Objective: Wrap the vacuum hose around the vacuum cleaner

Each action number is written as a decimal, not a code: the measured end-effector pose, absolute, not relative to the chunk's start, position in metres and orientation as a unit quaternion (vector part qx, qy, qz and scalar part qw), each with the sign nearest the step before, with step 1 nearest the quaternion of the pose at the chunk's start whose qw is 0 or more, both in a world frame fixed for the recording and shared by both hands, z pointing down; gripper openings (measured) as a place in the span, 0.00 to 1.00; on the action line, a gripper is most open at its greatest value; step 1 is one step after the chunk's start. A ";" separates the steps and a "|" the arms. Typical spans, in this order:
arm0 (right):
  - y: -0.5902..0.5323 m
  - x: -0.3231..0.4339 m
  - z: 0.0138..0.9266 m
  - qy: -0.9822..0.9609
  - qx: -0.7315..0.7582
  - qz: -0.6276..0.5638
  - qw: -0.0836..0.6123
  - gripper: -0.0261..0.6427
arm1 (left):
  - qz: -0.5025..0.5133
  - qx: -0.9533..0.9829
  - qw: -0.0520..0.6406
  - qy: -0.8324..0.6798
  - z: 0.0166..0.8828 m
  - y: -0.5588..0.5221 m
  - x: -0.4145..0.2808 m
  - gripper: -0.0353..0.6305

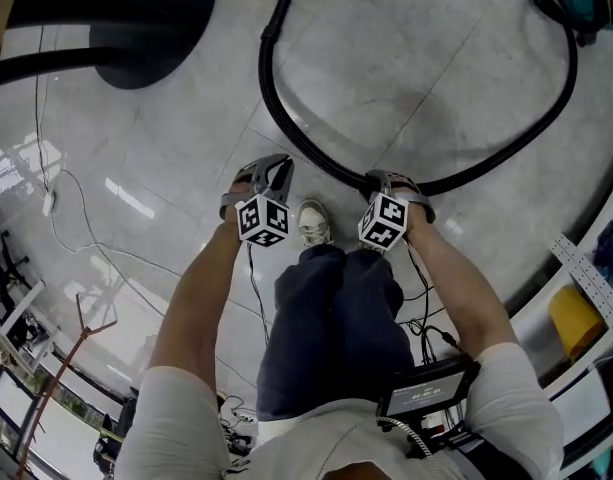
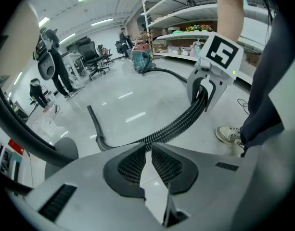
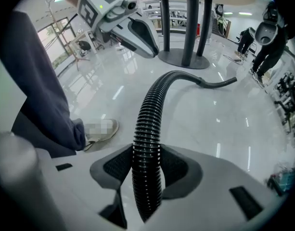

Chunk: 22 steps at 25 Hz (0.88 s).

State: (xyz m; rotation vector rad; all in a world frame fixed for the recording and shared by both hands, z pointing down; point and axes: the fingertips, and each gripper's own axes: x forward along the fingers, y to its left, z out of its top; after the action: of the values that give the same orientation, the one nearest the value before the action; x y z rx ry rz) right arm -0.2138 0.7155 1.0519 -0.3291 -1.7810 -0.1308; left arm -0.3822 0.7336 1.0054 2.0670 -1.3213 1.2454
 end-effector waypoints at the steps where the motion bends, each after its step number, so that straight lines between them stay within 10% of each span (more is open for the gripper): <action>1: 0.716 -0.213 1.038 -0.774 -0.147 -0.054 0.613 0.30 | 0.454 0.737 0.182 -0.466 0.998 0.733 -0.384 0.08; 22: 0.722 -0.191 0.738 -0.787 -0.247 0.045 0.564 0.30 | 0.534 0.776 -0.008 -0.336 0.829 0.733 -0.331 0.26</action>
State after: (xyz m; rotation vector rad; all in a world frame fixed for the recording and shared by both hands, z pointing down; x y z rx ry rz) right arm -0.1910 0.7216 0.7378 -0.5821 -1.8507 0.1052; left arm -0.3307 0.7325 0.8286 2.4510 -1.0602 1.6863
